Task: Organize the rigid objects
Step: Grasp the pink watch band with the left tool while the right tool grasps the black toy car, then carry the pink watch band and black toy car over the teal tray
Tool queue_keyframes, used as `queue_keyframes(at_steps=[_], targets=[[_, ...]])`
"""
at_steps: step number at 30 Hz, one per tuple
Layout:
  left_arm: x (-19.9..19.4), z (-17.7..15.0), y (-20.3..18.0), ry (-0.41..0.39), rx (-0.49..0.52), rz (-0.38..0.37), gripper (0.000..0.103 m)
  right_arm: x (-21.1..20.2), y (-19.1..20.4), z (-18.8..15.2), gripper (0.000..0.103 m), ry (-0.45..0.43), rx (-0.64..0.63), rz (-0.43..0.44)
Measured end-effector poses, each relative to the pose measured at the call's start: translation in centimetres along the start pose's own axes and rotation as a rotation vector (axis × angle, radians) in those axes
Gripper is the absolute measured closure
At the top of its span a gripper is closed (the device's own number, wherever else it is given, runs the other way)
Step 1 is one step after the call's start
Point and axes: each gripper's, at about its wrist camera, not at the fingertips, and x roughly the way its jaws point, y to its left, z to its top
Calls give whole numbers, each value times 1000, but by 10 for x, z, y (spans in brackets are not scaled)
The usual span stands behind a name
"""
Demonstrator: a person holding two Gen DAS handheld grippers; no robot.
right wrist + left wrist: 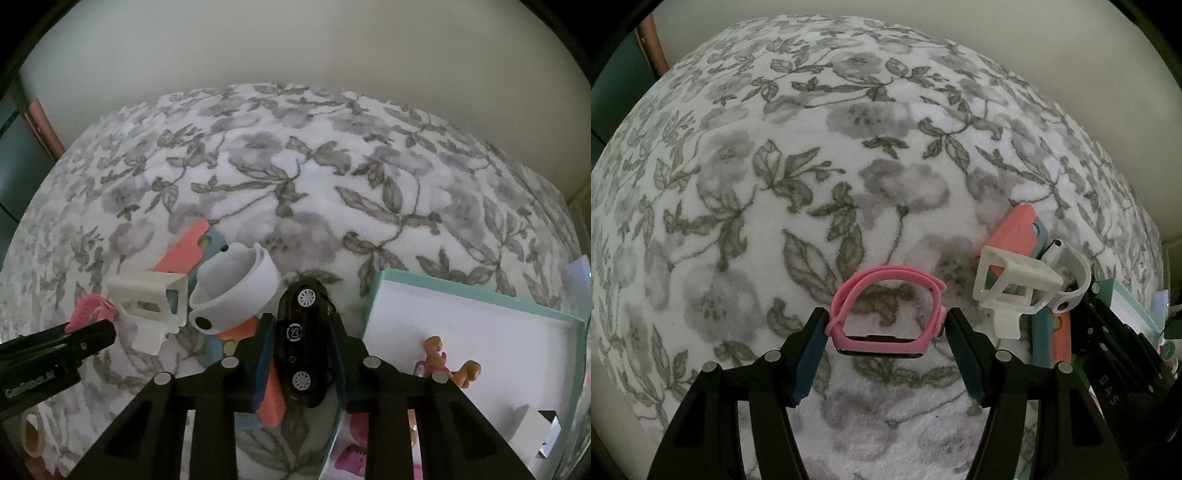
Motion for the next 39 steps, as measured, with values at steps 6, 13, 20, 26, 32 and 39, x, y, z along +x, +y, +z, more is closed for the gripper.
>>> queue_keyframes(at_steps=[6, 13, 20, 26, 32, 39], targets=[[0, 0, -1, 1, 10, 7, 37, 2, 5, 0, 71, -5, -13, -23], [-1, 0, -3, -4, 14, 9, 37, 1, 5, 0, 73, -11, 4, -18], [-17, 4, -7, -49, 23, 4, 37, -16, 0, 8, 73, -47, 30, 22], [-36, 7, -10, -95, 25, 4, 37, -37, -3, 15, 73, -93, 56, 59], [-58, 4, -29, -150, 64, -3, 37, -50, -12, 12, 73, -104, 83, 79], [-80, -12, -66, -195, 153, -42, 37, -72, -42, -2, 73, -102, 138, 77]])
